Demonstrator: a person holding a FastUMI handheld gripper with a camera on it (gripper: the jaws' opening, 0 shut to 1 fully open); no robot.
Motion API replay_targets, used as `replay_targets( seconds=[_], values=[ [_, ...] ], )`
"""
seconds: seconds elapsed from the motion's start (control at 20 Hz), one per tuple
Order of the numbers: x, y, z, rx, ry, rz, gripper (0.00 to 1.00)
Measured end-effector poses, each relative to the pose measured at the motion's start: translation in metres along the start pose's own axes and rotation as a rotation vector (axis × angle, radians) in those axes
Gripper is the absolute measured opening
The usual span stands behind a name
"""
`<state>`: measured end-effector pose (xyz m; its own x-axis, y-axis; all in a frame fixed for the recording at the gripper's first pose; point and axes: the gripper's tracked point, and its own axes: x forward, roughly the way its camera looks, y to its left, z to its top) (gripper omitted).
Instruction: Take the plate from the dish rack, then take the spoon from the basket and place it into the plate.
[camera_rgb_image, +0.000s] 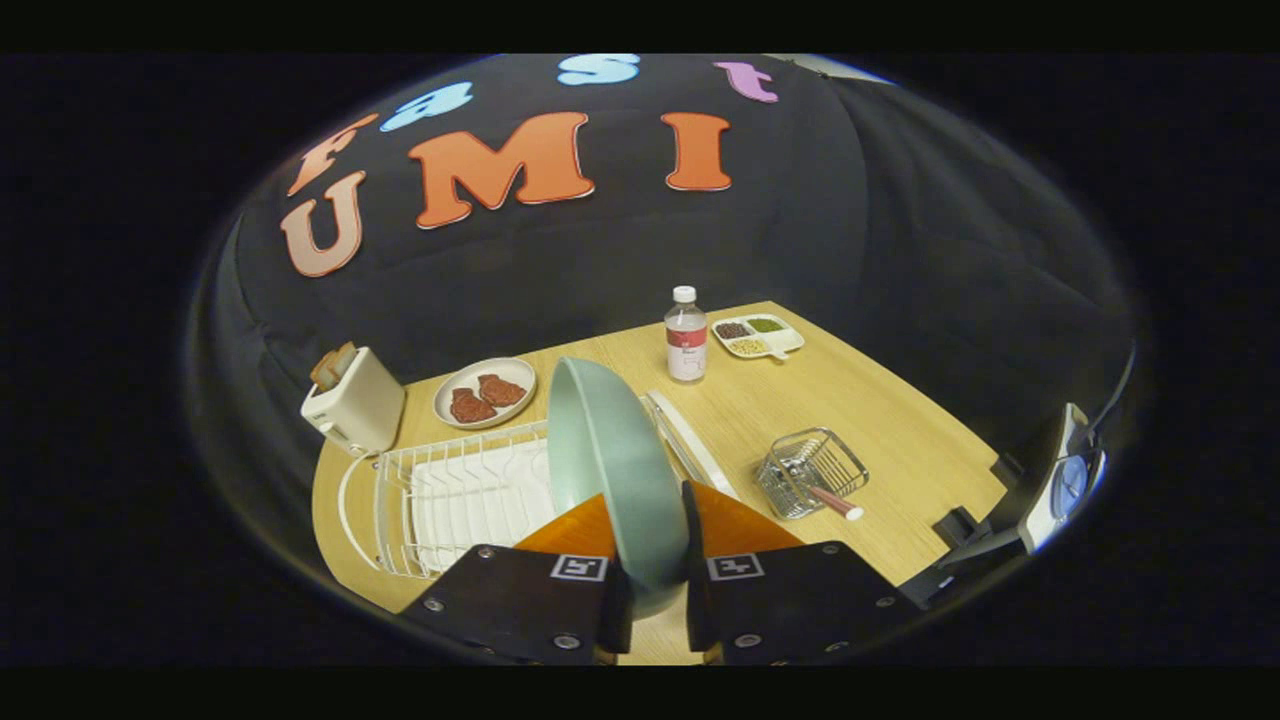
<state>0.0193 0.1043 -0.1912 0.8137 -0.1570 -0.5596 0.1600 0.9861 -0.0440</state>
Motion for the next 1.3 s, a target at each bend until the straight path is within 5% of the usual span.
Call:
replay_targets(
  seconds=[0.65, 1.3],
  values=[
    [-0.055, -0.024, -0.095, 0.218, 0.130, 0.151, 0.22],
    [-0.046, -0.021, -0.174, 0.359, 0.275, 0.226, 0.22]
  ],
)
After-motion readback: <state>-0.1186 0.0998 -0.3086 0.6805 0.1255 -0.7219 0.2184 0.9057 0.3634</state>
